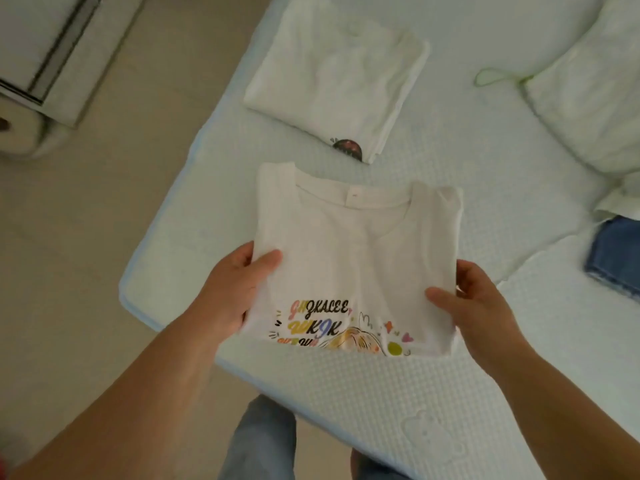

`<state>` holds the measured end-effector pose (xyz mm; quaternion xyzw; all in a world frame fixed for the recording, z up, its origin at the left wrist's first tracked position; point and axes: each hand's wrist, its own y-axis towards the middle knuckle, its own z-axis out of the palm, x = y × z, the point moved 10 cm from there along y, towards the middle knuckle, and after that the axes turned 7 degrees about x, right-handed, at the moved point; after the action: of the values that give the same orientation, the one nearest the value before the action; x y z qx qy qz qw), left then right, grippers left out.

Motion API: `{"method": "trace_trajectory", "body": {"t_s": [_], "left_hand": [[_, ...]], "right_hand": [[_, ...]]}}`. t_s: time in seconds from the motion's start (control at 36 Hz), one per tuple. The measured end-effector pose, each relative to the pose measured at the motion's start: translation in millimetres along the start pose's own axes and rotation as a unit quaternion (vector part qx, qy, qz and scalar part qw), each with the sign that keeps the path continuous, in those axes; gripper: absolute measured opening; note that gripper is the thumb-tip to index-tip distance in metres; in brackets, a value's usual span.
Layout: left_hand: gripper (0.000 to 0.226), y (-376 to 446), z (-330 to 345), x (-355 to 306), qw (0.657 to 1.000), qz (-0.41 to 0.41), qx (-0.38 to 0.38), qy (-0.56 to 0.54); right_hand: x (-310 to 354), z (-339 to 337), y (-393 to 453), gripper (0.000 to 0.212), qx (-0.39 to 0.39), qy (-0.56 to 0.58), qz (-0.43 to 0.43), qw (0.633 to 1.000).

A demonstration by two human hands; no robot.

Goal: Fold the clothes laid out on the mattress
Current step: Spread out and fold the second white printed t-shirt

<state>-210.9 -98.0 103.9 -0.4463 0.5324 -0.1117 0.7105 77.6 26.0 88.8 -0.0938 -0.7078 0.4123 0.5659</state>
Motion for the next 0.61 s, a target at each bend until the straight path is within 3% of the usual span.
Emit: {"method": "trace_trajectory", "body": {"t_s": [0.11,0.19,0.28,0.5,0.61], "left_hand": [[0.018,28.1,-26.0,-50.0,0.999,0.033,-0.010,0.031],[0.019,57.5,-32.0,-88.5,0.997,0.048,0.039,0.038],[0.040,86.9,-38.3,-130.6,0.992,0.073,0.076,0.076],[0.040,172.4,-34.5,-251.4,0.967,0.202,0.105,0.118],[0.035,219.4,-31.7,-284.8,0.959,0.254,0.066,0.105]], "right_hand": [[27.8,26.6,19.3,0.033,-0.018,0.006,-0.012,1.000],[55.3,48.5,36.1,0.032,-0.042,0.014,-0.039,0.998],[84.8,67.5,50.9,0.032,-0.087,0.025,-0.076,0.993],[164.0,75.1,115.4,0.029,-0.213,0.025,-0.142,0.966],[193.4,65.3,166.0,0.028,-0.260,-0.014,-0.156,0.953]]}}
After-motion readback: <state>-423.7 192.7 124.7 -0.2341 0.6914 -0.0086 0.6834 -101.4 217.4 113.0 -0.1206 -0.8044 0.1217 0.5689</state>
